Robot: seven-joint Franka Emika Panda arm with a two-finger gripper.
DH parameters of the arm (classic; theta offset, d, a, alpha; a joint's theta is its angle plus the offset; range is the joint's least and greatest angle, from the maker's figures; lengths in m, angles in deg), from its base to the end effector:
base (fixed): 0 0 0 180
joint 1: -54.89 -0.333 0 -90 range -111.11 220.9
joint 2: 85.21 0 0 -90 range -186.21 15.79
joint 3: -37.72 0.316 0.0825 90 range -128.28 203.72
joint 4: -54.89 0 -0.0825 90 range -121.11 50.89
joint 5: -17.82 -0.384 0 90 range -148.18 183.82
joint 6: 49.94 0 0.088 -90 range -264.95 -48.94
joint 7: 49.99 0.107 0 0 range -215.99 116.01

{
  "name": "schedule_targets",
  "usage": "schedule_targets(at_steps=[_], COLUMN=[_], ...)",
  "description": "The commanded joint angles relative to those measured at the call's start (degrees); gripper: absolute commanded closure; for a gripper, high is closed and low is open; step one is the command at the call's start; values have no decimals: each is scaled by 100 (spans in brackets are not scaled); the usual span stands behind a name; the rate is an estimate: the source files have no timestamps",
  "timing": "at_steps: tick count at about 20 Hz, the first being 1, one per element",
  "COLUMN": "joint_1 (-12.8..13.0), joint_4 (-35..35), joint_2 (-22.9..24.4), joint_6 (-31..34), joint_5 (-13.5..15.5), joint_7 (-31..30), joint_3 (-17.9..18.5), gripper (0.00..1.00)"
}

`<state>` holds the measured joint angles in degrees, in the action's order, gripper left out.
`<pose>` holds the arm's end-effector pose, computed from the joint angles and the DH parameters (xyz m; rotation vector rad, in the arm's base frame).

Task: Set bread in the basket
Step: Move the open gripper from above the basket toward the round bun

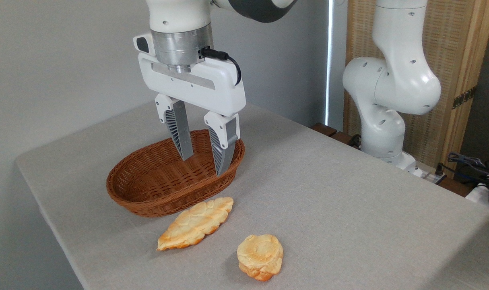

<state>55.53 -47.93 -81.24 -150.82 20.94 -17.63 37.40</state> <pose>0.5441 -0.0140 0.5727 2.9730 -0.8746 0.0752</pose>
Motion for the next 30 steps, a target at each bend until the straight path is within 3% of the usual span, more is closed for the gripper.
schedule_targets(at_steps=[1, 23, 30], joint_1=[-134, -143, -143], joint_4=[34, 25, -45], joint_2=[51, 51, 25], joint_6=[94, 77, -72], joint_5=[136, 136, 171], joint_7=[453, 509, 772], joint_3=[-21, 146, 208], gripper=[0, 0, 0])
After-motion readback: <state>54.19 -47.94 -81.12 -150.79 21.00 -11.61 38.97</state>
